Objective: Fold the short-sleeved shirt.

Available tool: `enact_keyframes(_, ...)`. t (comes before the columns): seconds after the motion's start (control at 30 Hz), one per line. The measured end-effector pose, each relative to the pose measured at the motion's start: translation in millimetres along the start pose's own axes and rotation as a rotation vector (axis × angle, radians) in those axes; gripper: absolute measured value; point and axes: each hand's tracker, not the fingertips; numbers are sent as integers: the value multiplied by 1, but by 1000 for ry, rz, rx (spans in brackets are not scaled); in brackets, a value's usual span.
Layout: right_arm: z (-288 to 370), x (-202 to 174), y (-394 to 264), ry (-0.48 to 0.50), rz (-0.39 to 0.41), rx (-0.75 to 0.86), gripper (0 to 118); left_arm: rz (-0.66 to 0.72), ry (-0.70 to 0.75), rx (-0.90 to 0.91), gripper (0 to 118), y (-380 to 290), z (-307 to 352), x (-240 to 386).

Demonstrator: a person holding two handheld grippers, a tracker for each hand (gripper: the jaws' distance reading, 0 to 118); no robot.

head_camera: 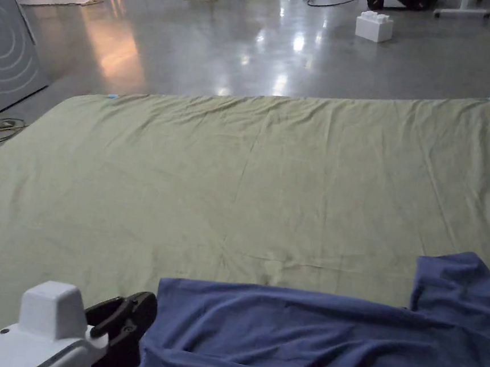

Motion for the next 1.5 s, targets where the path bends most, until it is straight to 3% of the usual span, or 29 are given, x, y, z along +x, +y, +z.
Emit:
enact_keyframes(0.13, -13, 10, -12, -19, -33, -70, 0, 74, -3, -193, 0, 2, -99, -42)
enact_keyframes(0.23, -20, 18, -18, -46, -56, -114, 0, 83, 69, -341, 11, -4, -177, -70)
enact_keyframes(0.33, -22, 26, -23, -74, -75, -150, 0, 113, 158, -401, 74, -13, -230, -93)
enact_keyframes(0.37, -22, 28, -24, -82, -79, -156, 0, 120, 164, -415, 83, -17, -240, -98)
enact_keyframes(0.5, -20, 37, -27, -109, -94, -197, 0, 127, 205, -499, 82, -28, -268, -102)
enact_keyframes(0.6, -24, 45, -29, -114, -107, -222, 0, -78, 222, -488, 78, -29, -264, -77)
enact_keyframes(0.7, -41, 55, -27, -110, -145, -242, 0, -152, 183, -548, 53, -28, -270, -58)
enact_keyframes(0.77, -63, 66, -20, -107, -157, -252, 0, -157, 221, -599, 15, -31, -284, -56)
enact_keyframes(0.8, -78, 72, -16, -100, -155, -258, 0, -144, 233, -619, 11, -30, -290, -60)
enact_keyframes(0.93, -160, 117, -6, -75, -132, -381, 4, -103, 202, -677, 10, -16, -291, -61)
enact_keyframes(1.03, -233, 150, -6, -77, -189, -472, 70, -98, 189, -690, 10, -15, -292, -62)
enact_keyframes(1.07, -252, 157, -7, -98, -199, -498, 76, -82, 189, -691, 10, -15, -292, -62)
enact_keyframes(1.1, -273, 160, -7, -132, -180, -561, 73, -67, 189, -694, 10, -15, -291, -62)
enact_keyframes(1.2, -321, 168, -20, -178, 6, -675, 73, -77, 180, -695, 10, -15, -291, -62)
enact_keyframes(1.23, -333, 170, -27, -204, 20, -733, 73, -78, 179, -695, 10, -15, -291, -62)
enact_keyframes(1.3, -347, 175, -45, -235, 4, -807, 73, -77, 173, -697, 10, -14, -292, -64)
enact_keyframes(1.33, -346, 178, -47, -199, -63, -784, 73, -75, 168, -698, 10, -14, -292, -65)
enact_keyframes(1.37, -338, 174, -41, -252, -75, -719, 73, -73, 165, -694, 10, -14, -291, -65)
enact_keyframes(1.47, -328, 164, -35, -211, -17, -707, 71, -108, 178, -658, 10, -19, -287, -61)
enact_keyframes(1.5, -327, 166, -34, -181, -38, -729, 63, -115, 192, -650, 10, -17, -284, -57)
